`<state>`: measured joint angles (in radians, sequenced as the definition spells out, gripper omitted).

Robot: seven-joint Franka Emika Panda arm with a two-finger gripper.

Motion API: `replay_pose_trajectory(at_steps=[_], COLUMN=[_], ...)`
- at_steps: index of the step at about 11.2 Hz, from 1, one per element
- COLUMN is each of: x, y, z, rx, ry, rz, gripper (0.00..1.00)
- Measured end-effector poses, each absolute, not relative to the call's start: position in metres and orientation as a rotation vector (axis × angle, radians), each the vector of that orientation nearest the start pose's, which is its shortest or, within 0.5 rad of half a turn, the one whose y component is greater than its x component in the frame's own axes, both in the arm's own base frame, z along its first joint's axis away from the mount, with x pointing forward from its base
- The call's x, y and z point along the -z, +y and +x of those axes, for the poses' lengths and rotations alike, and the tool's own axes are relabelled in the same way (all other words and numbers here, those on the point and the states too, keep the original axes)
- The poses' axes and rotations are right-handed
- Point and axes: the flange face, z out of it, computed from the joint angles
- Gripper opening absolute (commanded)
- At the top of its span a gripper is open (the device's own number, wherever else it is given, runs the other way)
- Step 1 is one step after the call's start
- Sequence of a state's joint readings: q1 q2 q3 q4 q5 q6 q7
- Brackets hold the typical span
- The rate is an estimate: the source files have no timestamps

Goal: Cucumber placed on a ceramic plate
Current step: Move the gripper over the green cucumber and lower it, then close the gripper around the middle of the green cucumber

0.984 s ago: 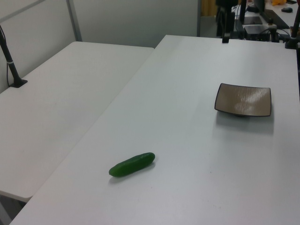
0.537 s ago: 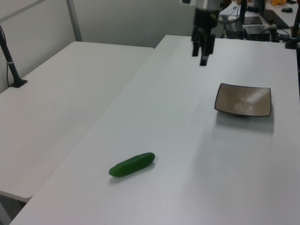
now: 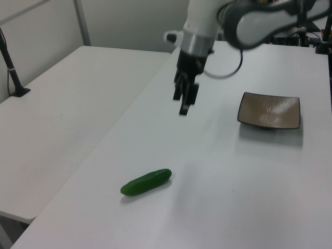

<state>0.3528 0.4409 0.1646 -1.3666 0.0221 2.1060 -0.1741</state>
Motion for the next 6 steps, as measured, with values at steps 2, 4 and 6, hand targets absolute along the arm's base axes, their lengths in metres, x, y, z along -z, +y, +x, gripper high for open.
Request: replay_pose_trajectory(at_steps=[2,4,6], x=[-0.469,-0.430,-0.391], y=[0.366,0.388,0.408], z=[0.641,0.650,0.652], rx=[0.478,0.542,0.575], ry=[-0.935,-0.962,-1.022], rz=[-2.799,-2.782,-2.780], gripper=[1.00,1.00,1.00])
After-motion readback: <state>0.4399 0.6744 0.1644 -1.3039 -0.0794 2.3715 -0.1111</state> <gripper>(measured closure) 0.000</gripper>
